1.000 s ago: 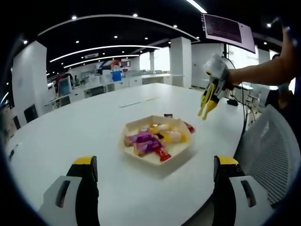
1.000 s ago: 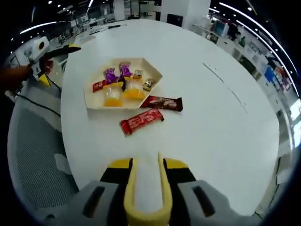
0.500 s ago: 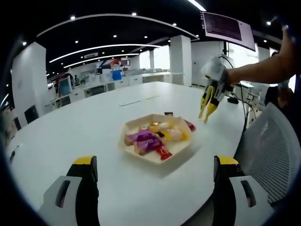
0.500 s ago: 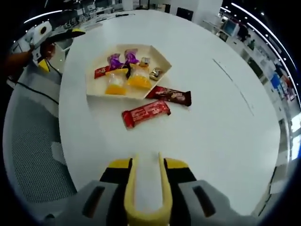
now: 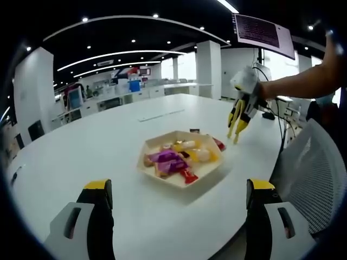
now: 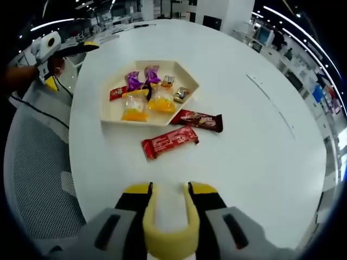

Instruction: Place the target food into the container with the food tongs after gripping and lifting it, then release it inside without dropping or visibly crushing the food.

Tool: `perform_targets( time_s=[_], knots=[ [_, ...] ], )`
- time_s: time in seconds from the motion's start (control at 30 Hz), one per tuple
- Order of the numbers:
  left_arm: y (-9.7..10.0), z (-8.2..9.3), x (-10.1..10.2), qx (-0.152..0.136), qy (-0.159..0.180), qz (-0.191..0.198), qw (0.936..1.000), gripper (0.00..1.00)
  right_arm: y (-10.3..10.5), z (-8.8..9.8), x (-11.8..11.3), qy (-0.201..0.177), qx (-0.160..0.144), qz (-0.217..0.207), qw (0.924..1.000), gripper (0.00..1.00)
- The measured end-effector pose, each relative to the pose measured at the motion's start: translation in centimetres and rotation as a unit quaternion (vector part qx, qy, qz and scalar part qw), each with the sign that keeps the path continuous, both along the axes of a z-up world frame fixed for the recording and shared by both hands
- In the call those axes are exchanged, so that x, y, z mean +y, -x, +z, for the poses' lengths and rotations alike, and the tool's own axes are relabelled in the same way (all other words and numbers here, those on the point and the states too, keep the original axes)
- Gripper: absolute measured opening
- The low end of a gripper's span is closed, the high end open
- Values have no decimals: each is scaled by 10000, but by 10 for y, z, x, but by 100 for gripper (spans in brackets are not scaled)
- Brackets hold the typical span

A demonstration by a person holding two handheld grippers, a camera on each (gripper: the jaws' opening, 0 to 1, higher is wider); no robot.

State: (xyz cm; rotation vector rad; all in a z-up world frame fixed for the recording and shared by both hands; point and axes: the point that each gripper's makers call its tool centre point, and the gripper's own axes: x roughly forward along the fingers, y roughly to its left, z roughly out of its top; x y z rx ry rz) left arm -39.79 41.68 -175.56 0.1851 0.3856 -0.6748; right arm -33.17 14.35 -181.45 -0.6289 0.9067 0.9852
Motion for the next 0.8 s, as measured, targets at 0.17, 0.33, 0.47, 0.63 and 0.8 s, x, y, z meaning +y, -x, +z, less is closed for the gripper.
perform_targets(
  time_s=[0.17,0.33,0.47,0.63,0.8],
  knots=[
    [0,0,0,2,-6,-4,10000,100,-1,1,2,-117,-18,-95,9999,24],
    [0,-1,0,26,0,1,10000,100,-1,2,-1,-223,-15,-128,9997,25],
    [0,0,0,3,16,12,10000,100,1,2,0,-262,-31,-82,9996,25],
    [0,0,1,21,19,35,10000,100,3,1,-2,-176,30,44,9998,25],
    [0,1,2,-5,20,60,10000,100,4,0,-2,-51,91,44,9999,25]
  ],
)
